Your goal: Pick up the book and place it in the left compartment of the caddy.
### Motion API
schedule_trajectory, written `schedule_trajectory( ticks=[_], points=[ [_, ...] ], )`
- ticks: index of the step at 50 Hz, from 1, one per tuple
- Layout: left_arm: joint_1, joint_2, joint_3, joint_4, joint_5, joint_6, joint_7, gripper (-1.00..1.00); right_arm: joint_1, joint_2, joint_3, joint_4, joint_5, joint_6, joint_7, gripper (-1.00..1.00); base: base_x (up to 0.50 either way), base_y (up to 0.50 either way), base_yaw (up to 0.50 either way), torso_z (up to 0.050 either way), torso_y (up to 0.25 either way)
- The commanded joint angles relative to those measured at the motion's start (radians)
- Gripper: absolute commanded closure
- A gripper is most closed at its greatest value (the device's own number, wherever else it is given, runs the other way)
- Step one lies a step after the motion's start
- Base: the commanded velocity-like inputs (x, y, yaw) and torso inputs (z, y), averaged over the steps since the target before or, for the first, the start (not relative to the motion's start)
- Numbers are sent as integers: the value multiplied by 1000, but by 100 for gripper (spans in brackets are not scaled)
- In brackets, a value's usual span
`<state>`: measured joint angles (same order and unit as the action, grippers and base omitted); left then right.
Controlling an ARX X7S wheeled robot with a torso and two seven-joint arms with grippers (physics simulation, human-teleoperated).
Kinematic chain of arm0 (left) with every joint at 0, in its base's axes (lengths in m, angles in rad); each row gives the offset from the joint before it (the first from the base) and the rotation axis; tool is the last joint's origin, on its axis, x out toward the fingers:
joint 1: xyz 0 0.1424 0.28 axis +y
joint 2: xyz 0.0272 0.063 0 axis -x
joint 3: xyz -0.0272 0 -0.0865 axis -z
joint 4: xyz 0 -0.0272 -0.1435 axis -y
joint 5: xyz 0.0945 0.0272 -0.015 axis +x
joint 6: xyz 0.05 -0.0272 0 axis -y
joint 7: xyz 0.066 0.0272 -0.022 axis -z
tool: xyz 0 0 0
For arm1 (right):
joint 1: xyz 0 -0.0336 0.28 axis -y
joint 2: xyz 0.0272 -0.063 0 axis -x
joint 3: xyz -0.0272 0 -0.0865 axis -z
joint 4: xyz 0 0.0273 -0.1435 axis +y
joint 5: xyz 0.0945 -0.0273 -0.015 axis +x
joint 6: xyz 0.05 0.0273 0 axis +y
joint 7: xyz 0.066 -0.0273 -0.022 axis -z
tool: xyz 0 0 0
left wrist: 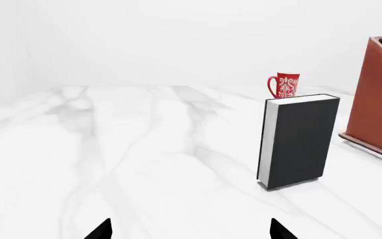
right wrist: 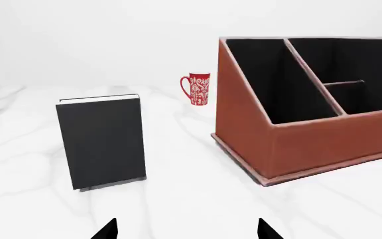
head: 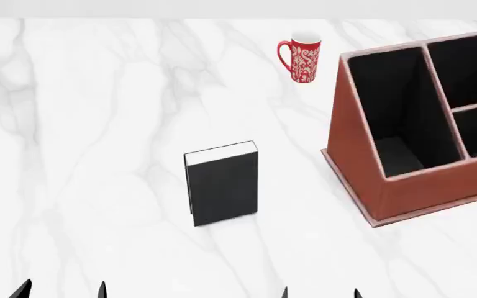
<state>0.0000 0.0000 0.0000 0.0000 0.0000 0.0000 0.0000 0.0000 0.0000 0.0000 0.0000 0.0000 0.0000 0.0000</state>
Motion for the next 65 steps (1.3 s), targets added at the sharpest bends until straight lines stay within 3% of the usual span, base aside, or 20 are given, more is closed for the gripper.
schedule_trajectory(
  ticks=[1,19,27,32,45,60,62,65],
  points=[
    [-1,-16,18,-1,-16,0,-19,-100,0,16,-18,1,17,1,20,-100,0,0,0,0,0],
    [4,-62,80,20,-4,-3,-102,-100,0,57,-54,-18,75,10,77,-100,0,0,0,0,0],
    [6,-74,112,95,42,-60,-140,-100,-38,73,-63,-196,110,79,93,-100,0,0,0,0,0],
    [9,-80,134,196,95,-137,-171,-100,-56,87,-56,-327,146,134,103,-100,0,0,0,0,0],
    [28,-101,127,488,31,-248,-144,-100,-66,128,-47,-680,231,314,145,-100,0,0,0,0,0],
    [-53,-171,241,867,236,-604,-122,-100,-15,176,72,-1038,411,523,256,-100,0,0,0,0,0],
    [-76,-174,248,929,259,-666,-108,-100,-23,289,34,-1047,478,450,380,-100,0,0,0,0,0],
    [-103,-170,246,1007,281,-732,-97,-100,-16,620,-114,-1047,598,223,711,-100,0,0,0,0,0]
  ],
)
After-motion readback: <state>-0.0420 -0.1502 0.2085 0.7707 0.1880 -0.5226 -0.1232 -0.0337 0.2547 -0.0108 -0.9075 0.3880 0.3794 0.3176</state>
